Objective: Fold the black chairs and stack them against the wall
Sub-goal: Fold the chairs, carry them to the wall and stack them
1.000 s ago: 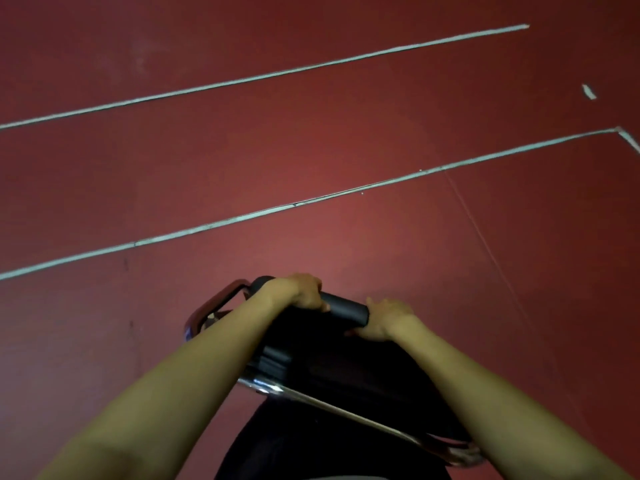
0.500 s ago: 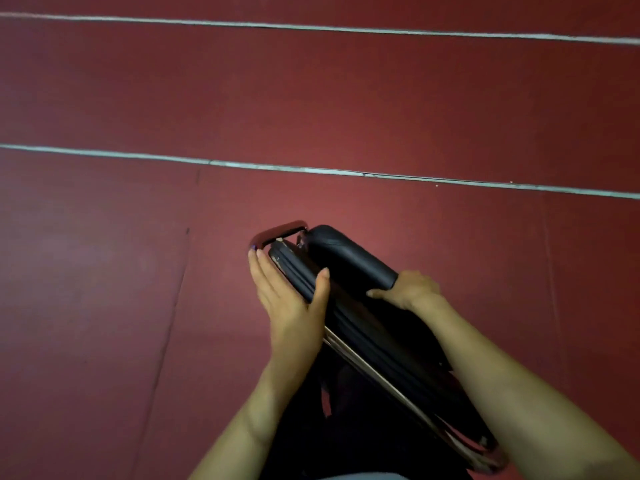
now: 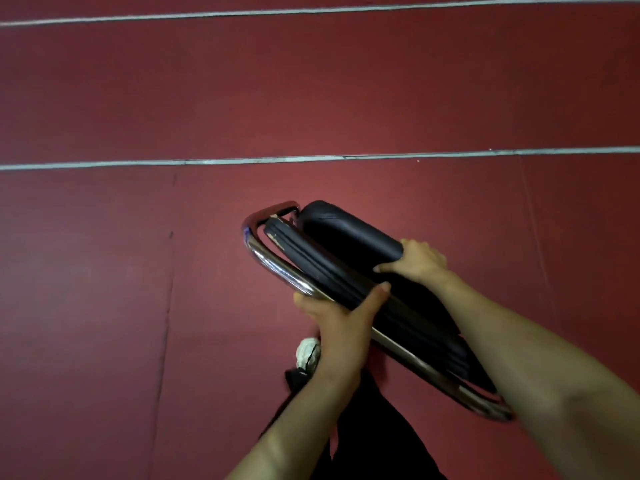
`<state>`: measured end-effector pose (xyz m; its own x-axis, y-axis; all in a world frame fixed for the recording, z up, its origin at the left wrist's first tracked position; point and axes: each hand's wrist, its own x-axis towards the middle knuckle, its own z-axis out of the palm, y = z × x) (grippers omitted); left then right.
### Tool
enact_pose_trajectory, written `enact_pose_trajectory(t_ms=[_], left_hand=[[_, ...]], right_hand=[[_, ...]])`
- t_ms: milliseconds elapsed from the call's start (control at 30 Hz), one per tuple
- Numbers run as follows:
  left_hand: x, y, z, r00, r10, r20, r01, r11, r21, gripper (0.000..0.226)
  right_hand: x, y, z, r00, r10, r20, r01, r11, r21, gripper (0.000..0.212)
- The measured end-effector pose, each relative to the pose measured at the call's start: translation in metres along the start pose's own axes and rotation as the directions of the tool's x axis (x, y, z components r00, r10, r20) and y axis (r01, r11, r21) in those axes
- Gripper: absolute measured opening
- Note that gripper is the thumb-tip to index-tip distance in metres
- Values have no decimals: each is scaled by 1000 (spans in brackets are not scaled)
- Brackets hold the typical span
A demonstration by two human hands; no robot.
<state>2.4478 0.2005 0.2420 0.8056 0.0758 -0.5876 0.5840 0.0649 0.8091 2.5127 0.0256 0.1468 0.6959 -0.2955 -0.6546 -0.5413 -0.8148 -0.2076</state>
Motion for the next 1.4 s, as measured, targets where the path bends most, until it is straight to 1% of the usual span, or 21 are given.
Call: enact_pose_trajectory(t_ms=[67, 133, 233, 267, 433, 500, 600, 700, 833, 1000, 1067, 1200, 1300, 1400], left_hand=[[5, -3, -4, 997, 26, 68, -22, 997, -69, 77], [7, 2, -13, 994, 75, 73, -72, 996, -47, 66], [12, 8, -26, 994, 106, -40, -106, 994, 6, 70], [14, 9, -30, 993, 108, -48, -106, 994, 41, 69], [24, 17, -40, 989, 150, 2, -147, 965, 219, 54], [23, 19, -33, 983, 174, 50, -181, 946, 269, 53], [9, 17, -9, 972, 201, 121, -230, 916, 329, 53], [-16, 8, 29, 958, 211, 195, -272, 883, 382, 54], [-56, -12, 101, 916, 226, 331, -358, 835, 419, 57], [-124, -54, 201, 860, 141, 490, -403, 777, 484, 60], [-154, -70, 241, 828, 102, 551, -429, 748, 507, 61], [-208, -95, 324, 753, 29, 658, -485, 701, 523, 61], [-241, -112, 380, 687, -13, 727, -523, 686, 507, 59], [-271, -131, 431, 604, -69, 794, -554, 680, 480, 63]], right_hand=[[-5, 2, 6, 1000, 8, -11, -8, 1000, 5, 65], [-13, 1, 17, 998, 15, -57, -15, 1000, 4, 69], [-28, -1, 31, 995, 30, -98, -27, 999, 38, 78], [-33, 0, 35, 994, 32, -104, -26, 998, 62, 76], [-47, 6, 49, 993, 63, -104, -43, 981, 189, 48], [-51, 13, 50, 988, 93, -119, -63, 970, 234, 44], [-59, 41, 51, 980, 139, -145, -91, 951, 296, 43], [-71, 86, 50, 971, 203, -127, -133, 897, 421, 44], [-85, 167, 50, 954, 280, -105, -166, 790, 590, 43], [-118, 289, 56, 944, 327, -45, -200, 675, 710, 38], [-139, 336, 60, 926, 378, -21, -235, 617, 751, 38], [-182, 425, 56, 868, 497, 3, -288, 497, 819, 39], [-214, 486, 47, 799, 602, -7, -323, 439, 838, 41], [-247, 546, 39, 721, 692, -17, -347, 382, 856, 42]])
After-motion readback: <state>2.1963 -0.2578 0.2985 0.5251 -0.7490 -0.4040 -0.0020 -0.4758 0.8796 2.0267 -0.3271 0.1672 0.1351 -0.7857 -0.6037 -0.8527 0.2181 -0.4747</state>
